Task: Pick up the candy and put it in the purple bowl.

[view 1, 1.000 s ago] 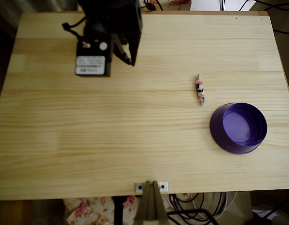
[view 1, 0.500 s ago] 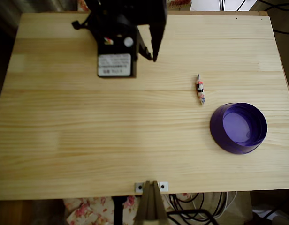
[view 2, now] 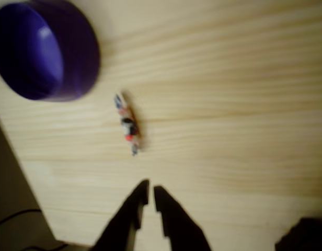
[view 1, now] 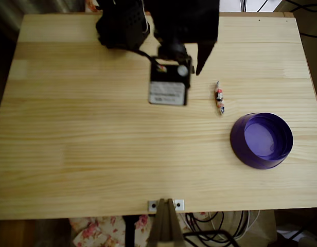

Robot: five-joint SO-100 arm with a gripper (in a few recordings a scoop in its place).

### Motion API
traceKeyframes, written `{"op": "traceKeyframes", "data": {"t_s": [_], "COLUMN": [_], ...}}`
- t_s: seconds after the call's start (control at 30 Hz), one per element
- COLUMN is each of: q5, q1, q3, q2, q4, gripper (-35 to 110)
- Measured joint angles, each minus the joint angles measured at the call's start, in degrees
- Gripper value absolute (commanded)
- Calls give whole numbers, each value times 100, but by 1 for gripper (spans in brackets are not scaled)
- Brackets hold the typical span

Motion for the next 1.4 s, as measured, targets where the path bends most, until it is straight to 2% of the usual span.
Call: {"op": "traceKeyframes", "data": {"t_s": [0.13, 0.6, 0.97, 1.23, 1.4], "q5": [431, 1591, 1749, 1740, 1696], "q1": [-316, -1600, -1714, -1661, -1679], "q3": [-272, -536, -1362, -2074, -2250], "q2": [-800, -1925, -3138, -4025, -4184], "q4": [70, -826, -1178, -844, -712], "gripper": [0, 0, 0, 1, 11]}}
